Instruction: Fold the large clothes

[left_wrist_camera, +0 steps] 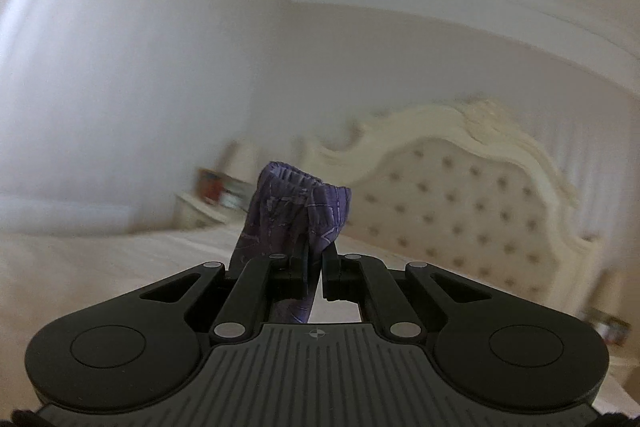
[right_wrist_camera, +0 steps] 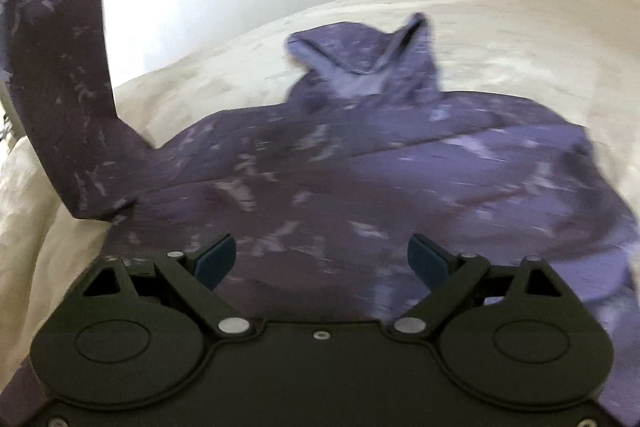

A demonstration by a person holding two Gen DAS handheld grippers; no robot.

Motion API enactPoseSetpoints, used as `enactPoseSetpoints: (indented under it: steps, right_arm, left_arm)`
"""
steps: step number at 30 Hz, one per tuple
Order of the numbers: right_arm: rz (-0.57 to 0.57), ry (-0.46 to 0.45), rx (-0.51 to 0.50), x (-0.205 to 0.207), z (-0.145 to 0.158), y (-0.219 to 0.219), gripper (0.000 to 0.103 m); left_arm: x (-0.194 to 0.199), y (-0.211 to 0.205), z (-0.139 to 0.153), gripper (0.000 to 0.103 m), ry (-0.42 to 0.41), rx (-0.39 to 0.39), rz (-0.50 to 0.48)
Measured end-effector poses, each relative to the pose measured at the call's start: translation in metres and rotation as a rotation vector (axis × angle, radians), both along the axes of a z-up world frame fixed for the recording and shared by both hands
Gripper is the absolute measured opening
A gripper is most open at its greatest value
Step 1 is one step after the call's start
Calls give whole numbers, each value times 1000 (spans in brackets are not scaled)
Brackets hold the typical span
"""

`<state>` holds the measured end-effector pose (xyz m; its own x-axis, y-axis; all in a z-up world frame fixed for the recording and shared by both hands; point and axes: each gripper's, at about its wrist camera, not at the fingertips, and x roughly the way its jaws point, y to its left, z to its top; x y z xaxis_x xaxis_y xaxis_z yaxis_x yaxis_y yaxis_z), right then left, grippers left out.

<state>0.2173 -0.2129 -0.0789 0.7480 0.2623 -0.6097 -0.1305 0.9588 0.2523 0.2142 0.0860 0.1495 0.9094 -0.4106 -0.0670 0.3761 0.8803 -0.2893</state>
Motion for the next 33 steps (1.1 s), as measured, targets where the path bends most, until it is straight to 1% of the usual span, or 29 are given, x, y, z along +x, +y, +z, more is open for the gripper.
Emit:
enactPoseSetpoints:
  steps: [2,5,7,10,12,13,15,17,18,20,21,23,24,26,28,29,32,33]
  right_arm:
    - [-34,2,9,-6,1,-18,93]
    - [-86,8,23,-12,0,-42,93]
    - [-116,17,34,-17,-1,-56,93]
    - [-162,40,65,-20,-5,-75,93]
    - [-185,51,83,-23,-8,-83,93]
    - [-193,56,88,-24,-9,-86,93]
    - [-208,64,100,-26,-12,-92,93]
    - [-220,70,111,-26,-13,-96,93]
    - [-225,72,116,-26,-13,-98,93]
    - [-233,74,121,-25,-13,-101,93]
    - [-236,76,121,-25,-13,-102,93]
    - [-244,73,122,-25,-11,-105,93]
    - [-248,71,125,-25,-11,-107,93]
    - [-257,66,131,-25,-8,-108,93]
    - [-264,58,140,-24,-7,-110,93]
    - [-265,51,150,-23,-6,-111,93]
    - [-257,50,174,-17,-6,-109,93]
    - [-248,52,182,-15,-6,-108,93]
  left_arm:
    - [11,-35,-14,5,24,22,-52]
    - [27,-76,-45,5,81,40,-106]
    - [34,-96,-66,6,127,48,-127]
    - [44,-128,-102,6,197,85,-156]
    - [39,-129,-122,10,242,121,-175]
    - [42,-135,-131,23,271,145,-189]
    - [37,-129,-137,39,299,166,-214]
    - [31,-129,-139,47,292,172,-235]
    - [27,-126,-137,49,280,180,-244]
    - [19,-121,-134,58,246,205,-258]
    - [15,-125,-134,61,228,220,-256]
    - [6,-114,-137,63,208,261,-232]
    - [5,-117,-139,63,207,285,-216]
    - [2,-104,-149,64,221,332,-167]
    - [3,-87,-164,64,265,371,-100]
    - [5,-75,-171,64,296,373,-72]
    - [14,-39,-199,64,424,330,27]
    - [15,-30,-207,64,454,322,55]
